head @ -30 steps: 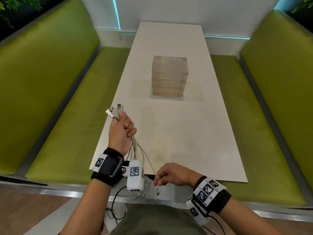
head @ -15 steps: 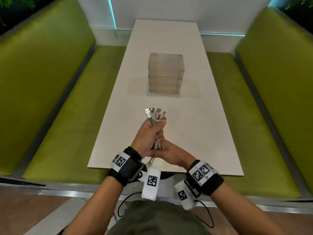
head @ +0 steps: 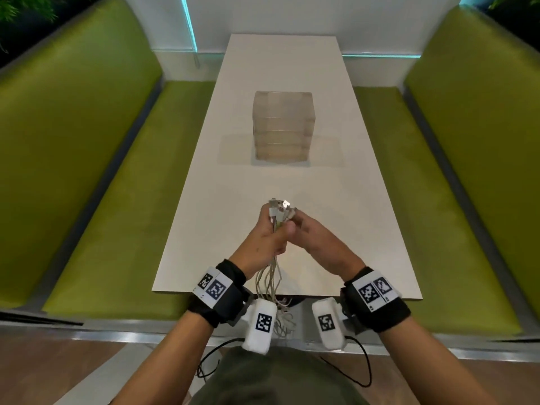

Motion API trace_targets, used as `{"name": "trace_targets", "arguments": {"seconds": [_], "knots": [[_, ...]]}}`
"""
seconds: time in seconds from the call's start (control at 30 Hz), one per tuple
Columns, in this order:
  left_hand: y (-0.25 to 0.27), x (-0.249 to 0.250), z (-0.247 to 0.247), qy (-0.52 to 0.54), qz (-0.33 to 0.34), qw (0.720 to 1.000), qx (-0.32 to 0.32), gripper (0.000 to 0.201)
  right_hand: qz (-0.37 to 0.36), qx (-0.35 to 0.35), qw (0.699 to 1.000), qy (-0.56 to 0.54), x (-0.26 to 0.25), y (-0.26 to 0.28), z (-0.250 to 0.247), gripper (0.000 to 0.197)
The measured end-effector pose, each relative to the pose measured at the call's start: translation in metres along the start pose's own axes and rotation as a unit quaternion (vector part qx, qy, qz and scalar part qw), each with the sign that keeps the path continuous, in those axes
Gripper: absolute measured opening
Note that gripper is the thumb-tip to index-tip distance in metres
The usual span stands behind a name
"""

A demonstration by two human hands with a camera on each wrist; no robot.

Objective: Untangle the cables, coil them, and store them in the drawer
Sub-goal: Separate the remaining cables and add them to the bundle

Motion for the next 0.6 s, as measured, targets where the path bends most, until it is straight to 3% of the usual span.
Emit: {"name": "trace_targets", "arguments": {"seconds": [0.03,0.1,0.2,0.27,0.4,0.5,0.6], "knots": [[-0.002,0.001,0.006,-0.033,0.004,0.999,-0.007,0.054,-0.008,0.006,1.0,0.006,-0.007,-0.002,0.005,0.033],[-0.006,0.0,0.013,-0.079,0.005,0.997,-0.012,0.082,-0.01,0.049,0.999,-0.001,-0.01,-0.006,0.006,0.023],[-0.009,-0.003,0.008,-0.128,0.015,0.992,0.001,0.095,-0.038,0.103,0.994,-0.009,-0.009,-0.006,0.003,0.03],[-0.008,-0.004,0.005,-0.117,0.008,0.993,0.017,0.097,-0.058,0.142,0.988,0.019,-0.008,-0.004,-0.001,0.042],[-0.002,0.001,0.003,-0.03,0.038,0.996,0.071,0.098,-0.09,0.167,0.98,0.055,-0.022,-0.003,0.002,0.029],[0.002,-0.017,-0.005,0.069,0.024,0.993,0.097,0.098,-0.072,0.145,0.987,-0.002,-0.03,-0.006,0.0,0.027],[0.004,-0.018,-0.004,0.074,0.036,0.993,0.079,0.073,-0.085,0.118,0.989,0.032,-0.044,-0.01,-0.001,0.031]]}}
Point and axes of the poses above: each hand's wrist, its own y-axis away from the middle knuckle, its own z-axis out of the palm, x = y × z, the point moved 10 cm from there along -y, towards the middle knuckle, and after that the axes turned 8 degrees about -y, right-handed, at the moved point
